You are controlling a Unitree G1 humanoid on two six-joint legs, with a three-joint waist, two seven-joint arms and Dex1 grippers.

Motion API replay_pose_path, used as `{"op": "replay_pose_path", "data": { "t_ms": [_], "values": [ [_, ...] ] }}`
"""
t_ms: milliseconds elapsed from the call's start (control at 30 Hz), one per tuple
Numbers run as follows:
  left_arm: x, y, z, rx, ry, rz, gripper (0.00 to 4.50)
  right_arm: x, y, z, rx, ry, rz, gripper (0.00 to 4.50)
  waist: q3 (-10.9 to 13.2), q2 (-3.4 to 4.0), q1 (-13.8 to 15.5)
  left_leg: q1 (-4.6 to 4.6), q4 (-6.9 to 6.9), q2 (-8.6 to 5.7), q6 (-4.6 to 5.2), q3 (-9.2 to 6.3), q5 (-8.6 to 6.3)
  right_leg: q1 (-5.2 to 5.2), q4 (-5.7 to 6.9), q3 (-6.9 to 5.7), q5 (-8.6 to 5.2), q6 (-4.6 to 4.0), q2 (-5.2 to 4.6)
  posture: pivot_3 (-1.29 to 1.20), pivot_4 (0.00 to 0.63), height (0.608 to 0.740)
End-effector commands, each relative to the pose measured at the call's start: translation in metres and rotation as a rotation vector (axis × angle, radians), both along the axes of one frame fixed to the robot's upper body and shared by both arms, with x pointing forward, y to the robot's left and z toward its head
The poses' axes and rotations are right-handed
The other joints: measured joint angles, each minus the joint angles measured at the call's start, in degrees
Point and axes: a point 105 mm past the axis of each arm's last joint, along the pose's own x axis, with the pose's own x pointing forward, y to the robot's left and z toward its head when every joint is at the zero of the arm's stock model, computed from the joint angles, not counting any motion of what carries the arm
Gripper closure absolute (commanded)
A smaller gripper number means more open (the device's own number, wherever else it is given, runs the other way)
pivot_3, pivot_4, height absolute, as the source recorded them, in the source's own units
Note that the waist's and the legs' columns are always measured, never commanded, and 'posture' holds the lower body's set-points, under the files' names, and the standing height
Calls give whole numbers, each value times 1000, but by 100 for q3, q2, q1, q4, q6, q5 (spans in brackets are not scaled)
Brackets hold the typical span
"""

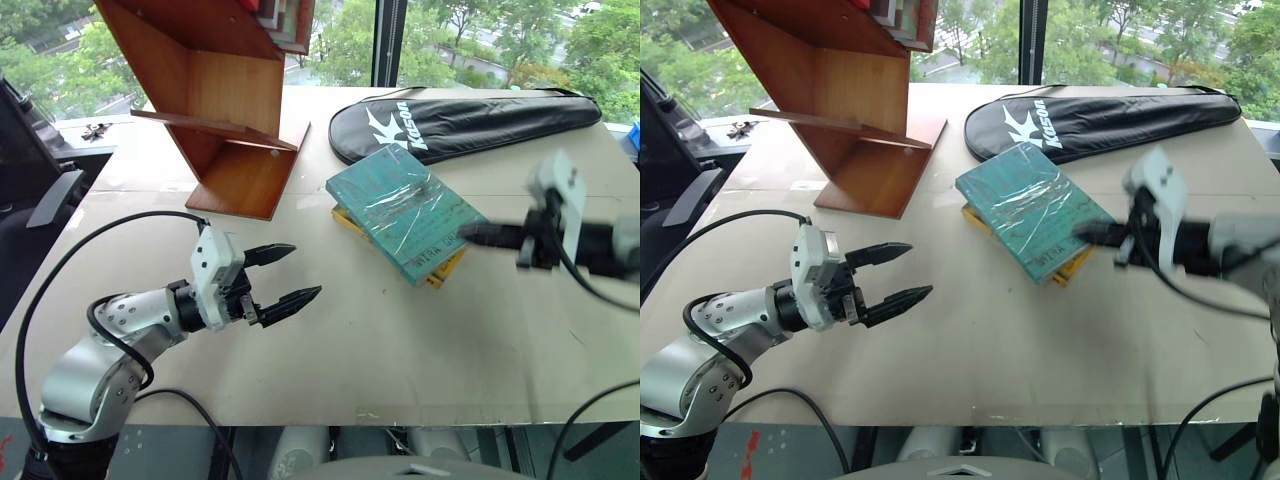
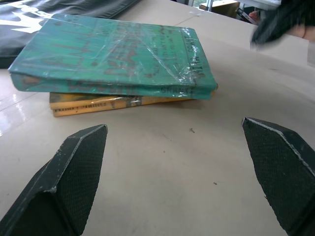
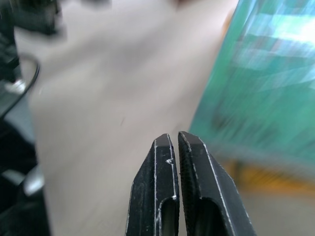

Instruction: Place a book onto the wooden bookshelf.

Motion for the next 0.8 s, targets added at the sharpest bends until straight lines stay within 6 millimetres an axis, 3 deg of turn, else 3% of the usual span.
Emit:
{"op": "replay_pose_path", "data": {
  "t_ms": [33, 167, 300, 533, 800],
  "values": [
    [-2, -2, 8, -15, -52, -21, 0, 78, -42, 4, -176, -104, -357, 4458, 0, -1, -49, 0, 1, 0, -8, -2, 5, 1, 0, -3, 0, -1, 0, 0, 150, 740],
    [-5, -3, 13, -27, -66, -34, 0, 127, -44, -5, -286, -132, -395, 4458, -1, -4, -58, -6, -1, -2, -18, 17, 11, -9, -5, 12, 1, -2, 2, 0, 150, 740],
    [-13, -4, 24, -66, -85, -52, 0, 152, -36, -17, -311, -112, -353, 4458, 0, -2, -59, -30, -8, 2, -20, 18, 12, -32, -10, 18, 0, 0, 9, 0, 150, 740],
    [-18, -1, 30, -94, -98, -21, 0, 161, -12, -29, -266, -71, -255, 4458, 1, -1, -38, -39, -8, 2, -19, 16, 11, -32, -17, 10, 0, 1, -2, 0, 150, 740],
    [-19, 0, 26, -84, -83, -5, 0, 147, 19, -32, -217, -58, -145, 4458, 2, 2, -46, -29, -9, 2, -21, 13, 11, -32, -1, 10, 0, 0, -3, 0, 150, 740]
  ]
}}
